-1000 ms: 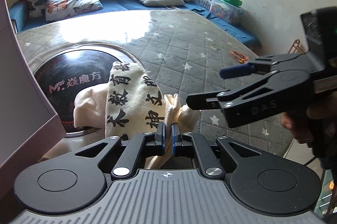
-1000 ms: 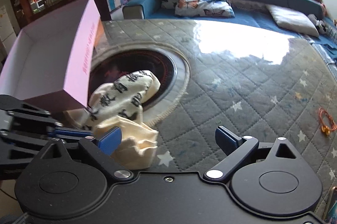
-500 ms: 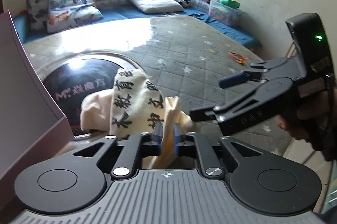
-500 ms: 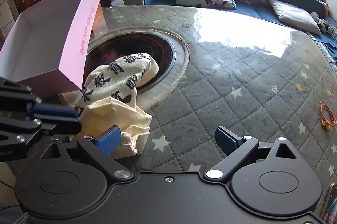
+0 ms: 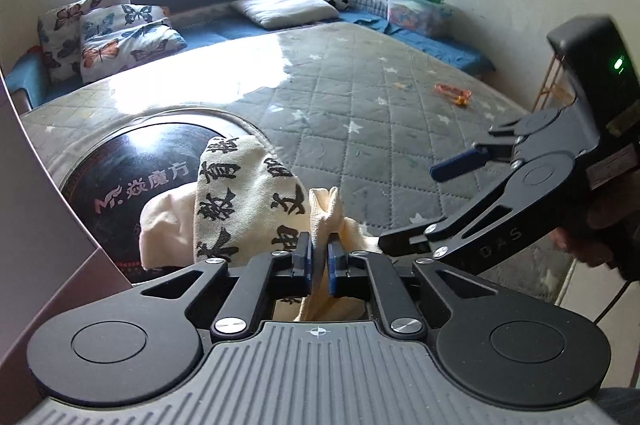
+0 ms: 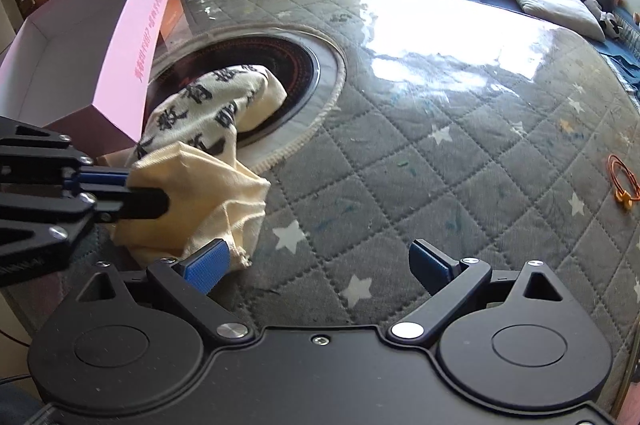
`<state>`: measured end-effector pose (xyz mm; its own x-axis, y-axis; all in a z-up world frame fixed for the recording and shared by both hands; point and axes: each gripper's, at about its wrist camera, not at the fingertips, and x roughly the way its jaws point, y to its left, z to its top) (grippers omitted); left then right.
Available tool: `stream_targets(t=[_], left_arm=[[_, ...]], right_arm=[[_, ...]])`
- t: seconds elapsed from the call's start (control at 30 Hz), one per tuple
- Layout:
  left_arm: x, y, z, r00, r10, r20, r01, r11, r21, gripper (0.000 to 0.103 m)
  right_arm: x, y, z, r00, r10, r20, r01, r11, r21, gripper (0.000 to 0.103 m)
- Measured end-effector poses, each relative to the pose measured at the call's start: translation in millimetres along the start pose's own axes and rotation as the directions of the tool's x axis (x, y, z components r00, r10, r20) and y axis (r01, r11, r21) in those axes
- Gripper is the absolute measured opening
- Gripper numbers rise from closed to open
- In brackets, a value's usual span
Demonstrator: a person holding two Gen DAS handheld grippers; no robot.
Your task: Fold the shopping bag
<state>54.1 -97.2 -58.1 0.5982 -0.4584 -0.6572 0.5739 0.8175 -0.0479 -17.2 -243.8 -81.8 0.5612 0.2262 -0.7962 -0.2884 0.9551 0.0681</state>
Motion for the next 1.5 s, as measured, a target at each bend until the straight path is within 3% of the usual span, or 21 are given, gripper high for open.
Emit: stream_targets(t=[0.17,0.37,0.63,1.23,1.4,1.5], left_arm=[[-14,2,-3,0.999,0.013,0.034,-0.013,1.000,-0.006,0.006],[-16,5,-7,0.999,-0.024,0.043,0.026,0.999,-0.048,0.006],[-20,12,-7,0.994,-0.087,0.066,0.093,0.991,-0.099,0.005],[-39,15,-16,0.990,-0.095,0.102,0.106,0.989,-0.107,0.005],[-38,21,-22,0.991,-0.091,0.093,0.103,0.987,-0.127,0.006],[-37,24,-25,0.993,-0.086,0.085,0.097,0.986,-0.134,0.006]], right_arm=[[-2,8,-1,0.999,-0.034,0.034,0.036,0.998,-0.043,0.097],[-25,8,14,0.992,0.082,0.098,-0.083,0.996,0.013,0.097],[-9,16,14,0.989,0.130,0.063,-0.131,0.991,0.007,0.098],[12,32,1,0.998,0.061,0.008,-0.060,0.993,-0.098,0.098],[5,32,2,0.995,0.091,0.027,-0.088,0.992,-0.093,0.098],[-1,31,3,0.989,0.149,0.024,-0.147,0.987,-0.072,0.098]])
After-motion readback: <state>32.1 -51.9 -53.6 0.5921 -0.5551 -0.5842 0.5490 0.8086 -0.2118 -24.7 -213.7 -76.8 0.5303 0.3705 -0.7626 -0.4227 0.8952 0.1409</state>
